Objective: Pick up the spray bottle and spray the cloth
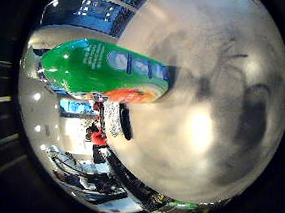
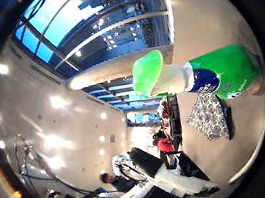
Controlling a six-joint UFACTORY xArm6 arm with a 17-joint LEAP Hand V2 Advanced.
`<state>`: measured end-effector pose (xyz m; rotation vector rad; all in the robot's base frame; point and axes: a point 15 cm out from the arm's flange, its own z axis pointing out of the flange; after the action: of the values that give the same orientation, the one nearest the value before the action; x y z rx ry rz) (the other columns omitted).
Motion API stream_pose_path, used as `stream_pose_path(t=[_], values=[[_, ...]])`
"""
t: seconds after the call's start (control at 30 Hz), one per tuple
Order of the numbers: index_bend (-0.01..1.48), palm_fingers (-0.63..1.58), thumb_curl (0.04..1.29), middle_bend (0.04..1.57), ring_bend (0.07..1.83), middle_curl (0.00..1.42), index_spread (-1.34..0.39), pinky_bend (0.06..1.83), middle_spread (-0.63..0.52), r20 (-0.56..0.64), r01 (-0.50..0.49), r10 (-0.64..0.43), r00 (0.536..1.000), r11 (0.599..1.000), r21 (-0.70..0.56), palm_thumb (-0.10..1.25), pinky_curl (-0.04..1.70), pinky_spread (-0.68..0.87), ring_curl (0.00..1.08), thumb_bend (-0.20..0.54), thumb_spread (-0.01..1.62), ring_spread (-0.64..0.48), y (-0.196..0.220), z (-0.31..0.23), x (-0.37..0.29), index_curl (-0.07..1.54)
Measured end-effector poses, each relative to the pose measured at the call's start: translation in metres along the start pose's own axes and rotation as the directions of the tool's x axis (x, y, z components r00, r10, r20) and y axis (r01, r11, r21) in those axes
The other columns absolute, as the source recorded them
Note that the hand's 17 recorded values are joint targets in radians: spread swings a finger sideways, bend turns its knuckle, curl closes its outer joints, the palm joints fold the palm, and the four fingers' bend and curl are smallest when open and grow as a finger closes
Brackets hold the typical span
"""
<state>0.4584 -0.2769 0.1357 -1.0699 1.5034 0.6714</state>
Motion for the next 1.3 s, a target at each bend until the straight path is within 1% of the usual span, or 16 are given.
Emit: stream_pose_path(t=[0.33,0.77,1.03,1.1,1.2,1.23,1.3], values=[[0.14,-0.03,0.3,0.19,0.29,0.29,-0.26,0.41,0.02,0.071,-0.016,0.021,0.997,0.998,-0.062,0.47,0.33,0.26,0.28,-0.032,0.88,0.0,0.008,0.025,-0.012,0.22],[0.14,-0.02,0.3,0.19,0.3,0.3,-0.26,0.41,0.02,0.081,-0.017,0.025,0.996,0.995,-0.097,0.45,0.33,0.26,0.28,-0.033,0.87,-0.01,0.009,0.045,-0.01,0.22],[0.15,0.0,0.3,0.2,0.31,0.31,-0.26,0.41,0.01,0.082,-0.012,0.023,0.996,0.99,-0.143,0.46,0.33,0.26,0.28,-0.032,0.89,-0.02,0.01,0.07,-0.013,0.23],[0.15,0.03,0.3,0.2,0.31,0.31,-0.26,0.4,0.0,0.082,-0.012,0.025,0.996,0.988,-0.154,0.47,0.32,0.25,0.28,-0.03,0.89,-0.02,0.011,0.076,-0.012,0.24],[0.16,0.16,0.3,0.29,0.31,0.34,-0.24,0.35,0.0,0.082,-0.009,0.022,0.996,0.987,-0.161,0.5,0.3,0.23,0.27,-0.023,0.89,-0.04,0.01,0.082,-0.013,0.25],[0.16,0.17,0.31,0.3,0.31,0.34,-0.24,0.35,0.0,0.082,-0.008,0.022,0.996,0.987,-0.163,0.51,0.3,0.23,0.27,-0.024,0.89,-0.05,0.01,0.084,-0.013,0.25],[0.17,0.32,0.31,0.38,0.35,0.37,-0.24,0.3,-0.03,0.076,-0.006,0.019,0.997,0.986,-0.167,0.53,0.28,0.18,0.28,-0.023,0.9,-0.06,0.009,0.089,-0.013,0.26]])
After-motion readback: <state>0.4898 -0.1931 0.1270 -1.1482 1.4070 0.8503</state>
